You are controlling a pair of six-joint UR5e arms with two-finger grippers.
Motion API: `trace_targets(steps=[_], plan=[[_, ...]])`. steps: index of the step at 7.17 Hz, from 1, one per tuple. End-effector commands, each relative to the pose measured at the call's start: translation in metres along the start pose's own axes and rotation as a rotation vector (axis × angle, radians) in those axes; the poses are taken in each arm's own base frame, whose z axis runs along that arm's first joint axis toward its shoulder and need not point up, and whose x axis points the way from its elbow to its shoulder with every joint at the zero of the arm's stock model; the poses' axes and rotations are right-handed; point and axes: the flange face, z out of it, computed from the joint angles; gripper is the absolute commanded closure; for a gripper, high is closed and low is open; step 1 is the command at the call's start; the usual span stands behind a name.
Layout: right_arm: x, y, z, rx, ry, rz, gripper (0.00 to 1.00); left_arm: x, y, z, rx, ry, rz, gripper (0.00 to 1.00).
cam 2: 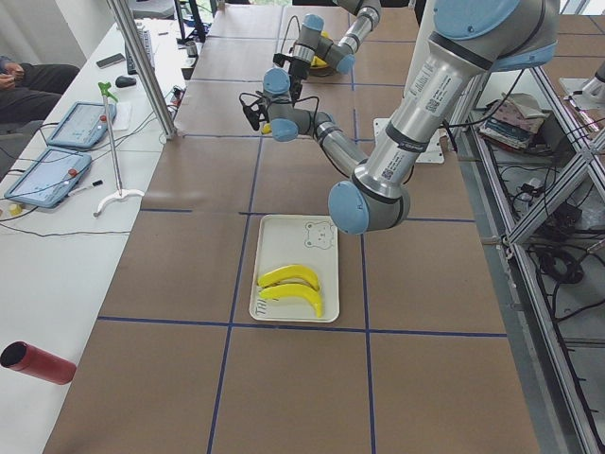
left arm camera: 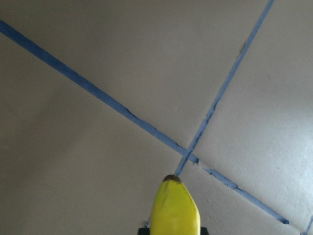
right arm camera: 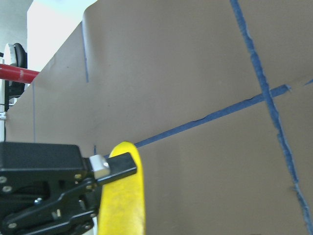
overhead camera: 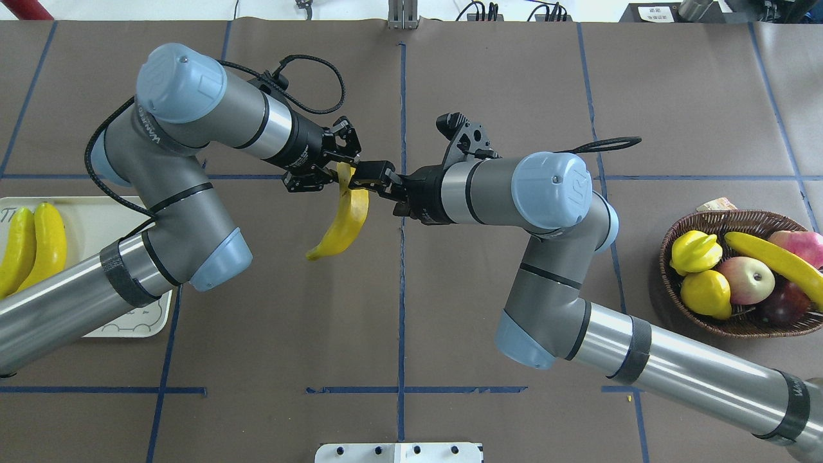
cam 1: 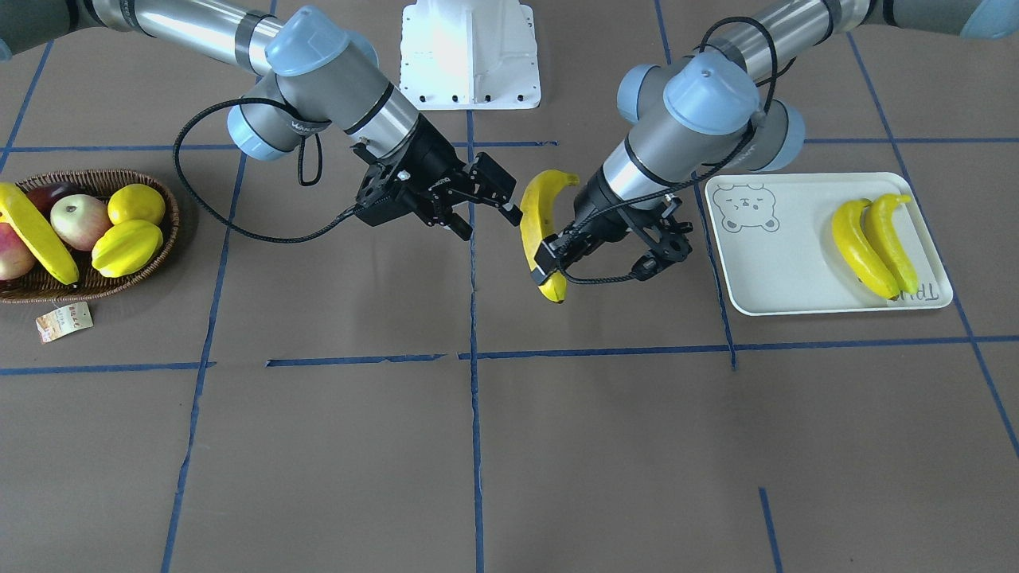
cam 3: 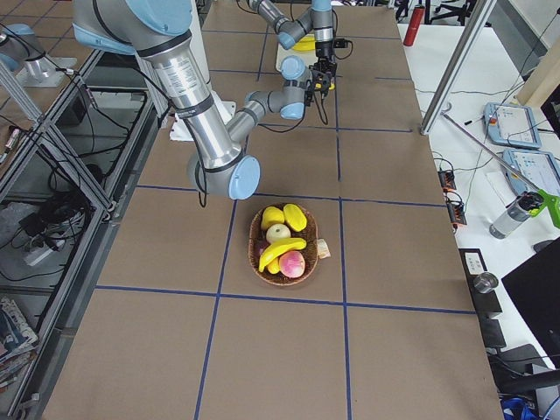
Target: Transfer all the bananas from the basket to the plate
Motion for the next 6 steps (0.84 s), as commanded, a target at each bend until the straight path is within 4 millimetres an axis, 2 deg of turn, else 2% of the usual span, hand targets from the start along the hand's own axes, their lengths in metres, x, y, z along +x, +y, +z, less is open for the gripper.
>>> trace_targets(steps=[1, 2, 3, 4, 5, 6], plan=[[0.013, -0.035, -0.006, -0.036, 0.174, -0.02, 0.0, -0.058, -0.074, -0.024, 0.101, -0.049, -0.083, 1.0], [0.018, -0.042, -0.007, -0.033, 0.268, -0.063, 0.0, -0.076, -0.107, -0.047, 0.152, -0.05, -0.121, 1.0], [0.018, -0.052, -0.02, -0.035, 0.356, -0.099, 0.0, -0.111, -0.136, -0.062, 0.196, -0.075, -0.159, 1.0], [0.02, -0.064, -0.04, -0.059, 0.46, -0.139, 0.0, -0.164, -0.163, -0.074, 0.257, -0.127, -0.146, 1.0], [0.022, -0.069, -0.061, -0.079, 0.553, -0.19, 0.0, -0.219, -0.178, -0.079, 0.32, -0.19, -0.131, 1.0], [0.027, -0.08, -0.08, -0.092, 0.621, -0.233, 0.0, -0.261, -0.188, -0.082, 0.361, -0.245, -0.119, 1.0]])
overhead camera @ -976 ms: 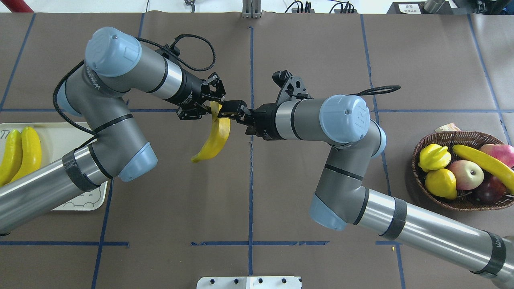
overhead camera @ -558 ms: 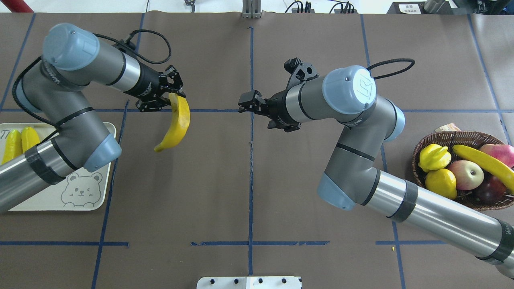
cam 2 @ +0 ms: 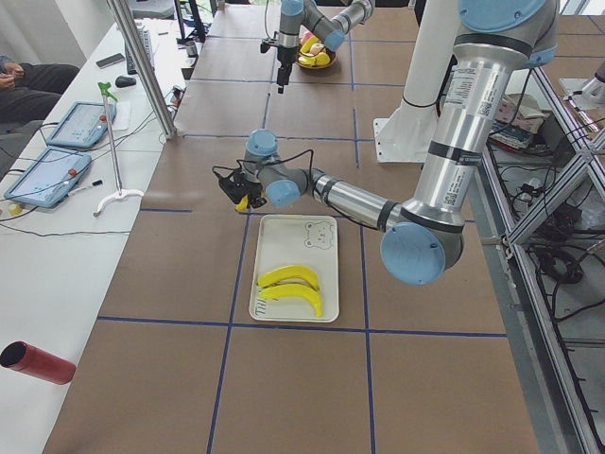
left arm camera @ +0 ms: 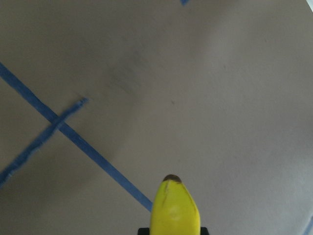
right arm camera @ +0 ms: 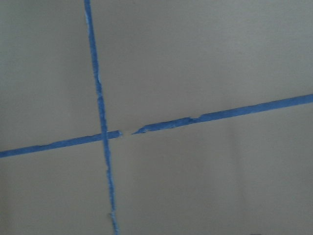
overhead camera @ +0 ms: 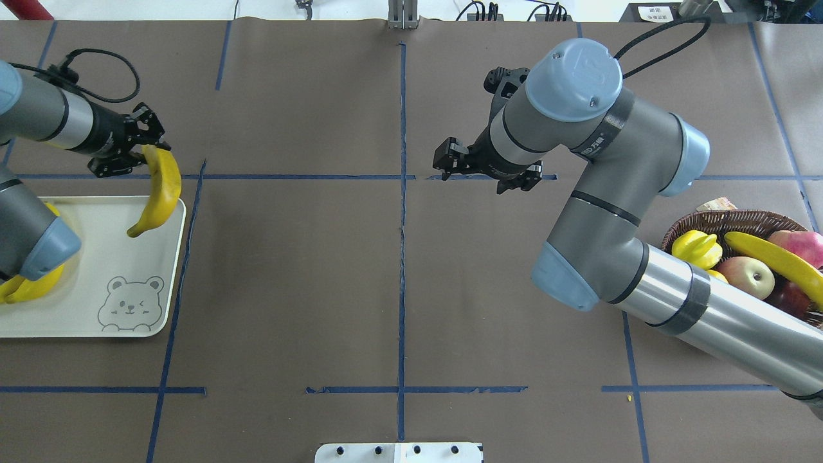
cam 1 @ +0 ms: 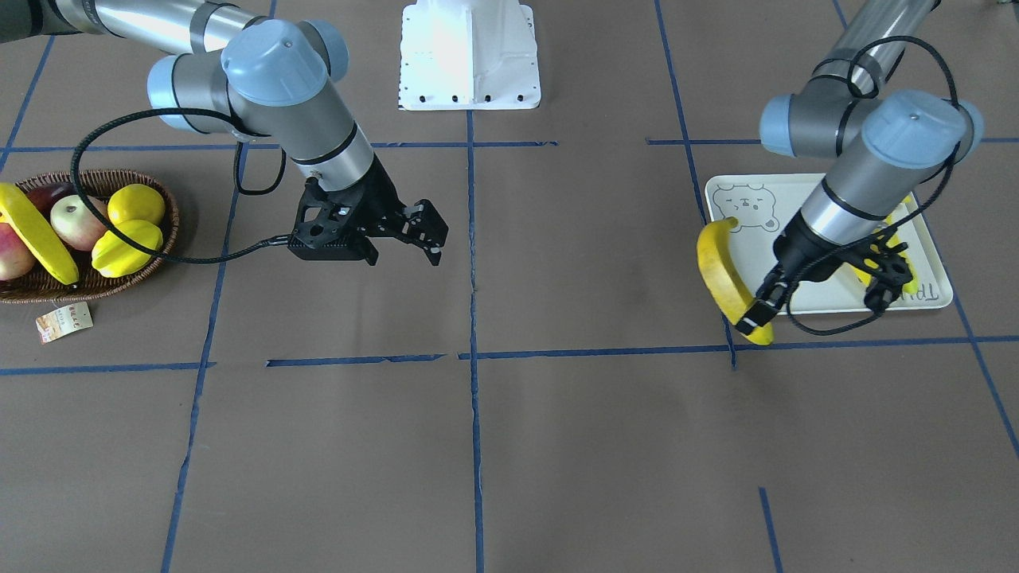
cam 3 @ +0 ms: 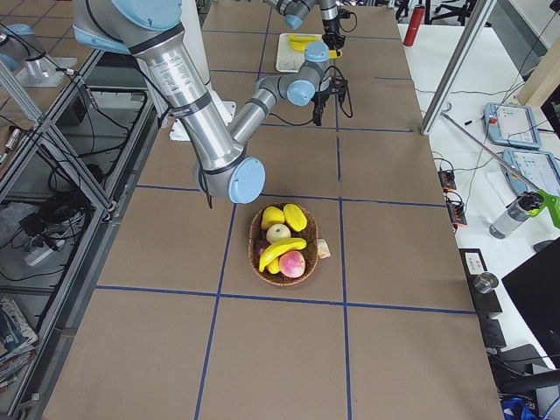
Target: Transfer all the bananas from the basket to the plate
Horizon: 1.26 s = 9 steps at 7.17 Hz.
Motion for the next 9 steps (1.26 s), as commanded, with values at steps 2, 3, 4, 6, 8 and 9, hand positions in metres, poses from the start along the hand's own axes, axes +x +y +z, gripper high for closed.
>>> trace_targets(steps=[2, 3, 4, 6, 8, 9], plan=[[0.038, -0.019, -0.022, -0.024, 0.145, -0.097, 0.0, -0.11, -0.042, 0.018, 0.112, -0.141, 0.036, 1.0], [0.042, -0.021, -0.022, -0.022, 0.149, -0.095, 0.0, -0.121, -0.046, 0.022, 0.114, -0.162, 0.036, 0.97], [0.042, -0.021, -0.022, -0.023, 0.15, -0.094, 0.0, -0.124, -0.047, 0.023, 0.113, -0.168, 0.037, 0.76], [0.05, -0.023, -0.023, -0.02, 0.155, -0.088, 0.0, -0.129, -0.047, 0.023, 0.111, -0.175, 0.054, 0.26], [0.073, -0.026, -0.033, -0.012, 0.164, -0.11, 0.0, -0.11, -0.035, 0.011, 0.078, -0.143, 0.121, 0.0], [0.092, -0.023, -0.051, -0.02, 0.194, -0.155, 0.0, -0.101, -0.023, -0.007, -0.023, -0.113, 0.187, 0.0]])
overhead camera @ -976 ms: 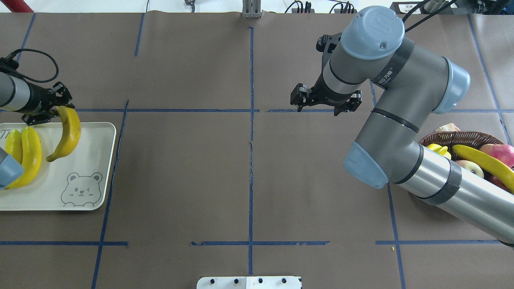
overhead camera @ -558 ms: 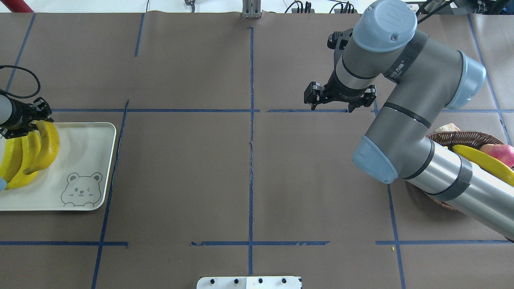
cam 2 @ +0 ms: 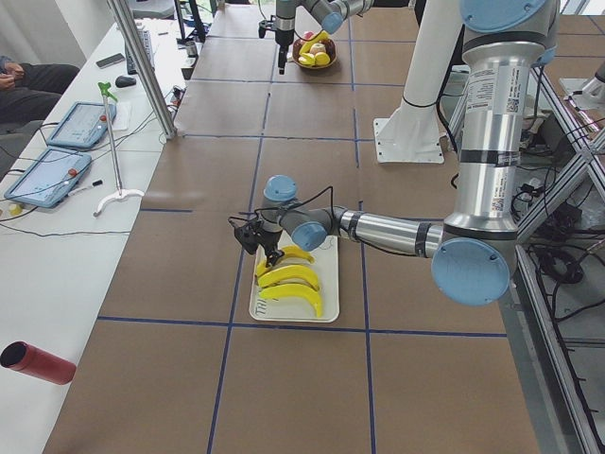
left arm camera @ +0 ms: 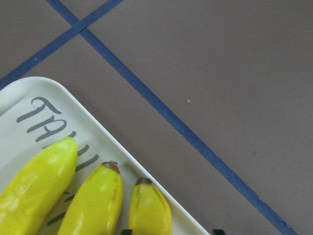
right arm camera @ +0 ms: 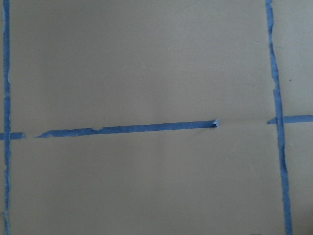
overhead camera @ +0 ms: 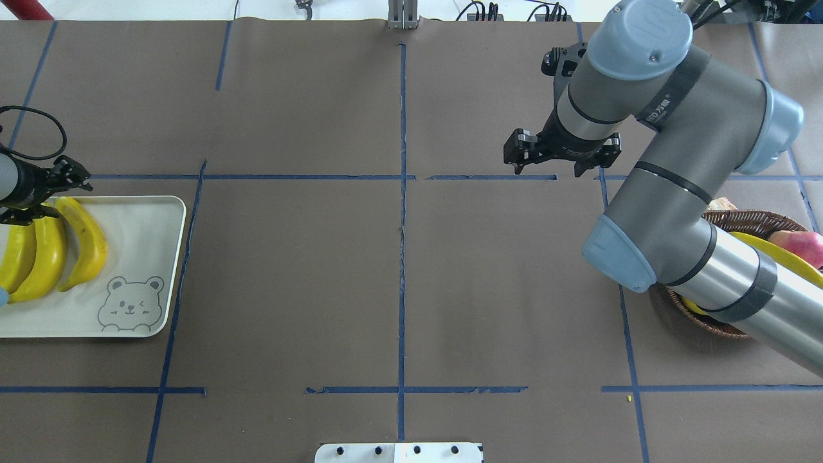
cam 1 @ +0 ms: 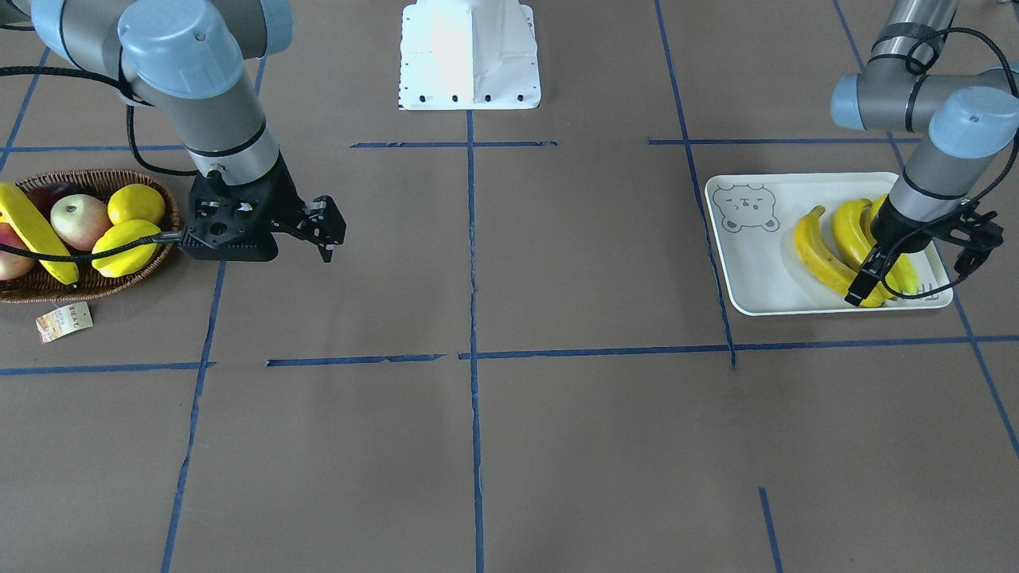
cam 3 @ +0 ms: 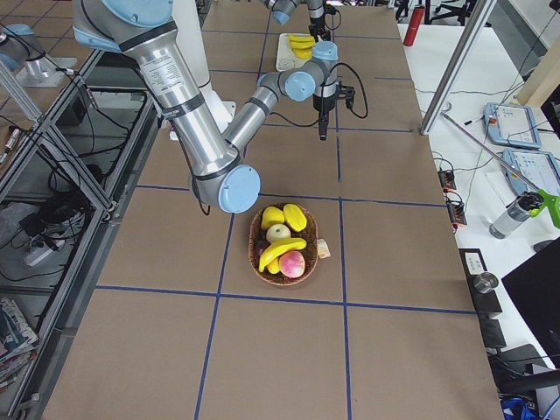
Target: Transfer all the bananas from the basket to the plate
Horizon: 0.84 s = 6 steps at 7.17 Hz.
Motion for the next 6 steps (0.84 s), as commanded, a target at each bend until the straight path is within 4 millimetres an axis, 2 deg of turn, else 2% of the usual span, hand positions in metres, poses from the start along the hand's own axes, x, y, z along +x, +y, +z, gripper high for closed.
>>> trace_targets(steps=[1, 2, 3, 4, 6], plan=[[0.052, 0.014, -0.031, -0.023, 0.076, -0.107, 0.0, 0.016, -0.01, -0.051, -0.159, 0.097, 0.072, 0.0], [0.091, 0.034, -0.031, -0.035, 0.111, -0.153, 0.0, 0.035, 0.0, -0.071, -0.233, 0.148, 0.099, 0.0], [0.136, 0.061, -0.025, -0.063, 0.145, -0.17, 0.0, 0.07, 0.008, -0.088, -0.246, 0.201, 0.134, 0.0], [0.177, 0.077, -0.017, -0.069, 0.179, -0.232, 0.0, 0.089, 0.012, -0.089, -0.247, 0.219, 0.148, 0.0], [0.261, 0.104, 0.015, -0.069, 0.179, -0.422, 0.0, 0.1, 0.022, -0.087, -0.257, 0.224, 0.163, 0.0]])
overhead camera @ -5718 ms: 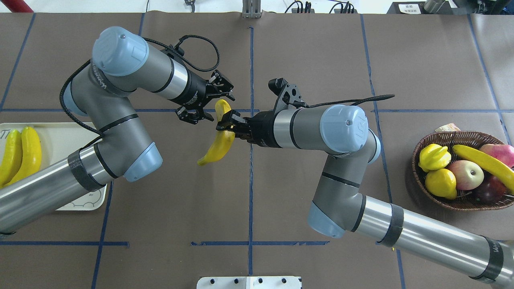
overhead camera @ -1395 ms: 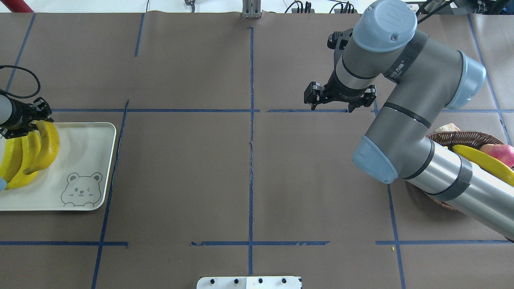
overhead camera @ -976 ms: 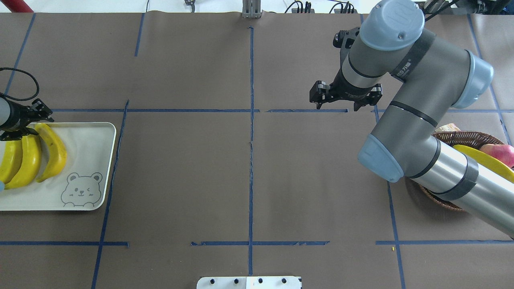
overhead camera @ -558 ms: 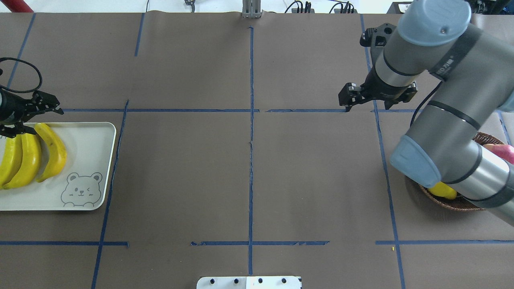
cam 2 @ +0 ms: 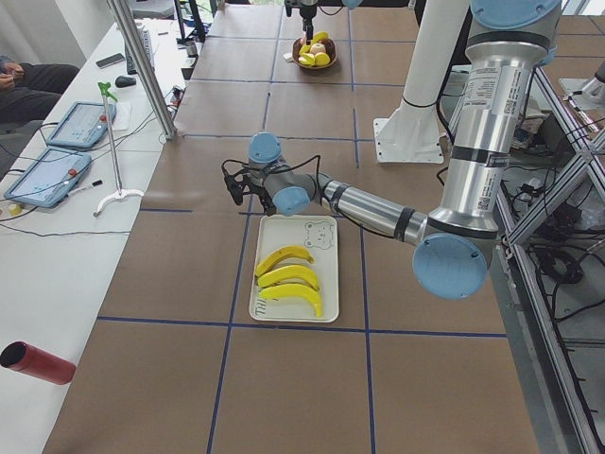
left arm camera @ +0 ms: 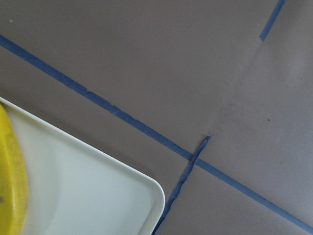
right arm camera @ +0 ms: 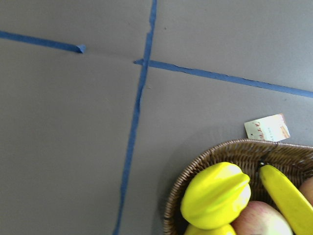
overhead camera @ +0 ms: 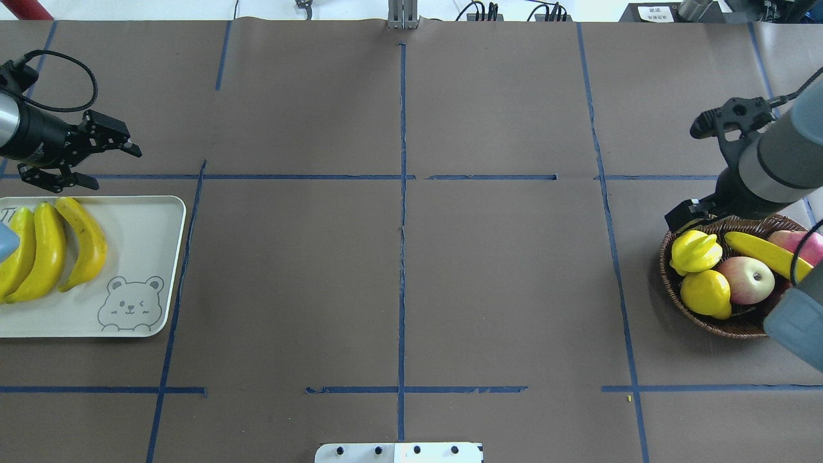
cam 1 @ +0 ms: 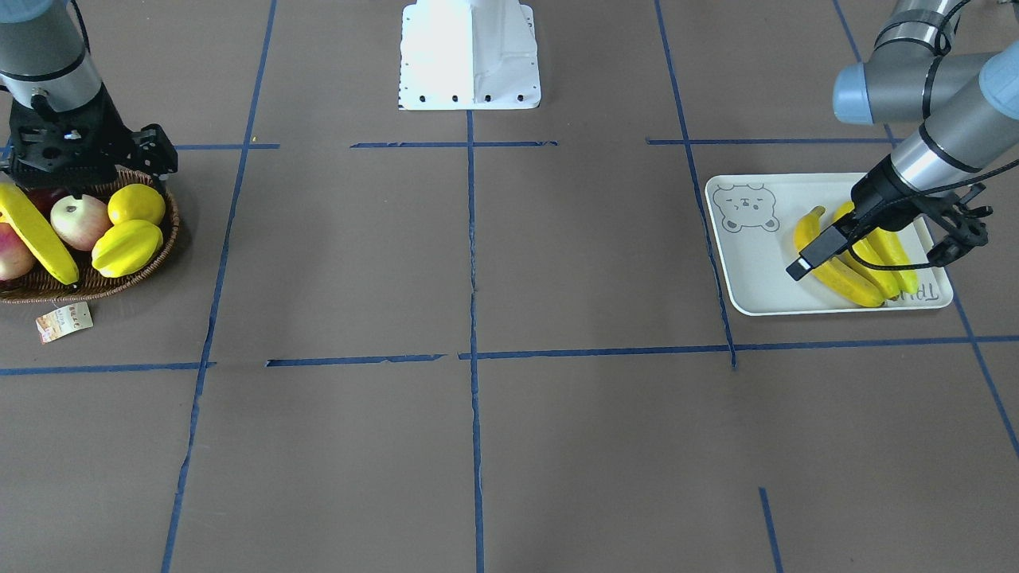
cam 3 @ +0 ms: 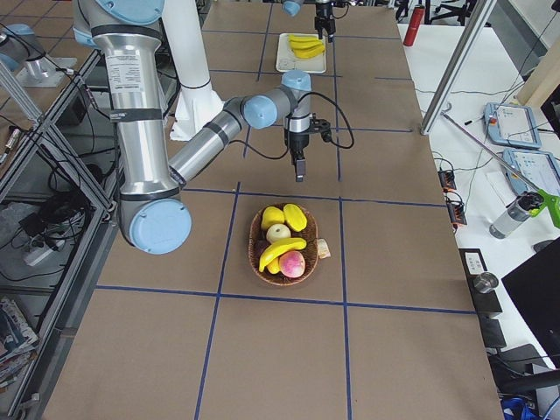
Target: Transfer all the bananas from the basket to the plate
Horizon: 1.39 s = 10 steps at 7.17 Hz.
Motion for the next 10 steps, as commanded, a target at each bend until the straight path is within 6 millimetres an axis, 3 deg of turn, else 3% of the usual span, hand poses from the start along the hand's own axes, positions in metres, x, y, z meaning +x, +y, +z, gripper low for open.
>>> trace_targets(steps=[1, 3, 4, 5, 6, 10], plan=[[0.07, 0.044, 0.048, 0.009, 0.016, -0.203, 0.0, 0.009, 0.003, 0.003, -0.006, 0.007, 0.011, 0.0], [0.127, 0.066, 0.088, -0.001, 0.036, -0.35, 0.0, 0.011, 0.009, 0.005, -0.012, 0.008, 0.02, 0.0], [0.142, 0.073, 0.106, 0.01, 0.028, -0.38, 0.0, 0.012, 0.009, 0.005, -0.012, 0.009, 0.021, 0.0], [0.152, 0.077, 0.125, 0.006, 0.006, -0.382, 0.0, 0.012, 0.01, 0.004, -0.012, 0.01, 0.022, 0.0], [0.155, 0.077, 0.133, 0.0, 0.004, -0.384, 0.02, 0.012, 0.01, 0.004, -0.012, 0.01, 0.022, 0.0], [0.161, 0.085, 0.138, -0.018, 0.006, -0.384, 0.39, 0.01, 0.01, 0.009, -0.016, 0.002, 0.02, 0.0]])
